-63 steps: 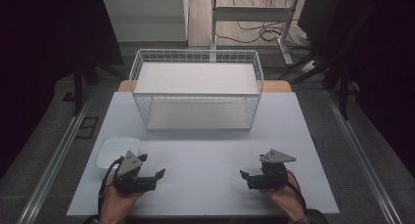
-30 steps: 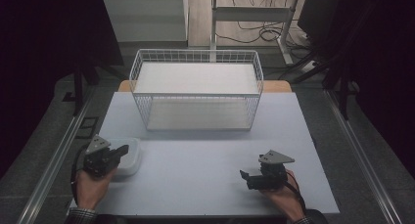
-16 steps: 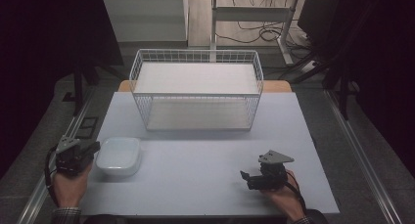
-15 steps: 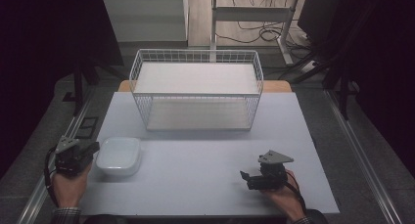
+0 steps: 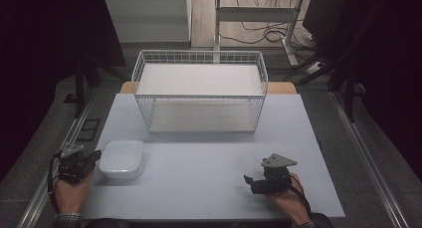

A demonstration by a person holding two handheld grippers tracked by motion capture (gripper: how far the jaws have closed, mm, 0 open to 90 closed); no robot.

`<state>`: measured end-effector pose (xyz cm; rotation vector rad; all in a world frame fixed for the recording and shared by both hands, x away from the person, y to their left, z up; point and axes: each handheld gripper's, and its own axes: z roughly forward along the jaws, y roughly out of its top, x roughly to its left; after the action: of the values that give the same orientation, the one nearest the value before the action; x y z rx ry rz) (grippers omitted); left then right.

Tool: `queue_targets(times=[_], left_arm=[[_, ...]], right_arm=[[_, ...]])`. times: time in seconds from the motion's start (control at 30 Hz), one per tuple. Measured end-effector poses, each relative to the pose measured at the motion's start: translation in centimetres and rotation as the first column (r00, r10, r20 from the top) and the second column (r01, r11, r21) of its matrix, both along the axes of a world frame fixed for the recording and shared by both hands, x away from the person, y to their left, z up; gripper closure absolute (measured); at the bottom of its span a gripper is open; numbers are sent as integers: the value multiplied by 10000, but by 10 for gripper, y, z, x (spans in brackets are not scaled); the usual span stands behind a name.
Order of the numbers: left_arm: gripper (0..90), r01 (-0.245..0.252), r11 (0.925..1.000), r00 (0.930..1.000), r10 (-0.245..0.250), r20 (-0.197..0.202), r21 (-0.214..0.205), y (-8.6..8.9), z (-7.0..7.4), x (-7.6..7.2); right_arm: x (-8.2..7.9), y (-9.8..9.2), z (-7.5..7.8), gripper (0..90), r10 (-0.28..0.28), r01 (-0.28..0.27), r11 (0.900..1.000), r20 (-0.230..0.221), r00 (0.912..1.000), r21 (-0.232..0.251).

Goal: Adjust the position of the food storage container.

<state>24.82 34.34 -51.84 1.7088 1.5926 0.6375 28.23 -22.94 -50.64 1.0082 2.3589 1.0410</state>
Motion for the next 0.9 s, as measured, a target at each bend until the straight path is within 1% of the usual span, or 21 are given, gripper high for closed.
queue_targets(times=[0.2,0.27,0.57,0.6,0.63,0.67,0.77,0.9], left_arm=[[900,381,9992,9993,-381,-8,108,-13,1,-2],[900,538,9985,9986,-538,-14,107,-19,2,-1],[900,944,9955,9955,-945,-31,-32,-32,2,4],[900,1114,9938,9938,-1114,-49,-6,-37,3,6],[900,1114,9938,9938,-1114,-49,-6,-37,3,6],[900,1292,9916,9916,-1292,-59,-65,-42,3,9],[900,1403,9901,9901,-1403,-55,-30,-46,3,11],[900,1698,9855,9855,-1698,-32,-5,-58,4,17]], right_arm=[[0,0,0,89,29,-29,10000,-6,10000,-60],[0,0,0,89,114,-114,9999,-17,9999,-2],[0,0,0,93,100,-100,9999,0,10000,59],[0,0,0,96,109,-109,9999,1,9999,64],[0,0,0,97,105,-105,9999,7,9999,60],[0,0,0,101,118,-118,9999,7,9999,60],[0,0,0,109,131,-131,9999,-11,9999,56],[0,1,0,130,148,-148,9999,-42,9999,84]])
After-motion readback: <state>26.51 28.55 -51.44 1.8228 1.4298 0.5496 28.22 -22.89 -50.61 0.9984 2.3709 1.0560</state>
